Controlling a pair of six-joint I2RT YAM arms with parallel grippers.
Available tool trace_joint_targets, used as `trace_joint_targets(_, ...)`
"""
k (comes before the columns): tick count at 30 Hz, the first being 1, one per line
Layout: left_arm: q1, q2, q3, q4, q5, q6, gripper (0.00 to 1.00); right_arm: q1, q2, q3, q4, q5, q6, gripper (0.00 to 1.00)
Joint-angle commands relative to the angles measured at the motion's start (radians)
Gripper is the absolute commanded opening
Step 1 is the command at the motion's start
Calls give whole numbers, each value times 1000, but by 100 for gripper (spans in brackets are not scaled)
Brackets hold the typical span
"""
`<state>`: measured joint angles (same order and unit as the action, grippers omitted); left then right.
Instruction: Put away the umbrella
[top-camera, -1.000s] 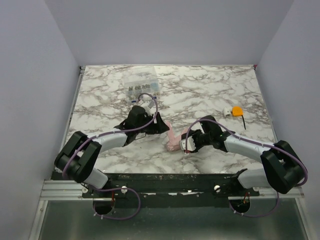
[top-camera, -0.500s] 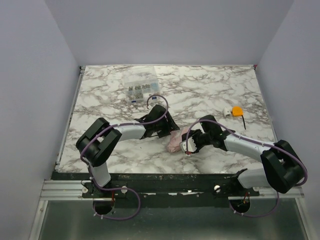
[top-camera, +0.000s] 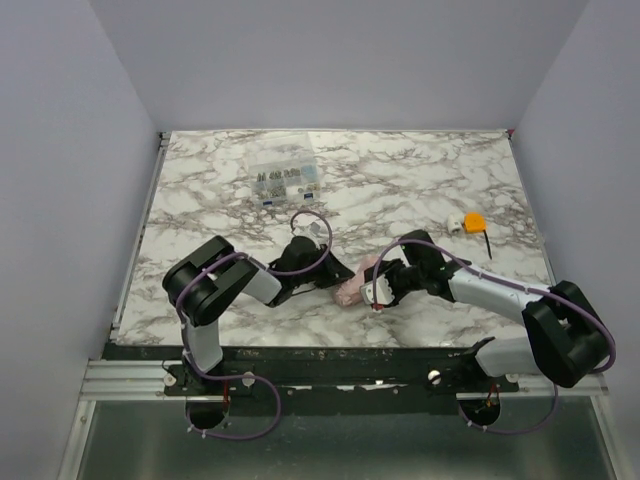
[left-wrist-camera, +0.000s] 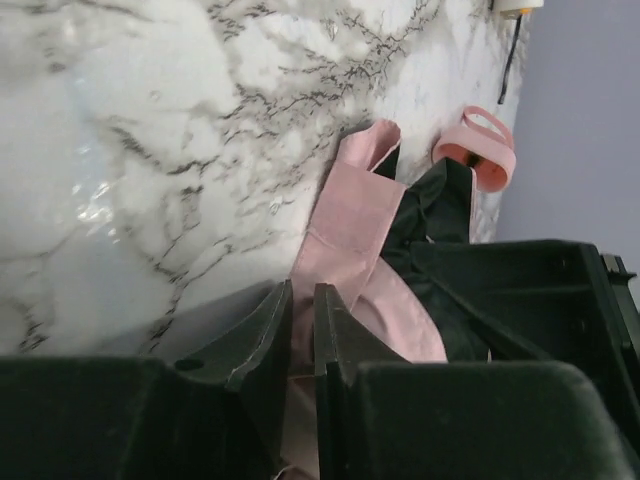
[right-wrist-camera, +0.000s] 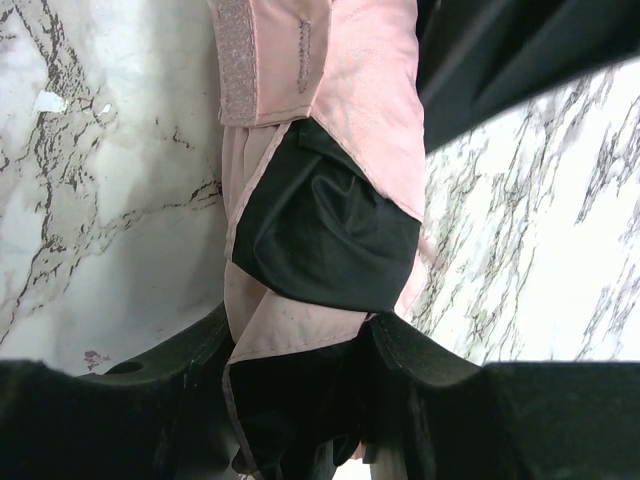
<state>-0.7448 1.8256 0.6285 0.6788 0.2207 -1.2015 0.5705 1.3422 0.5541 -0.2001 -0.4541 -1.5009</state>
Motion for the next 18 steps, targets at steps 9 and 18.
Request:
trace_joint_targets(9,56,-471,-272,85,-98,373,53,9,131,29,-381,38,24,0)
trace_joint_targets(18,120,-486,-92,-395,-82,405,81,9,104,-9,-361,69,5,1)
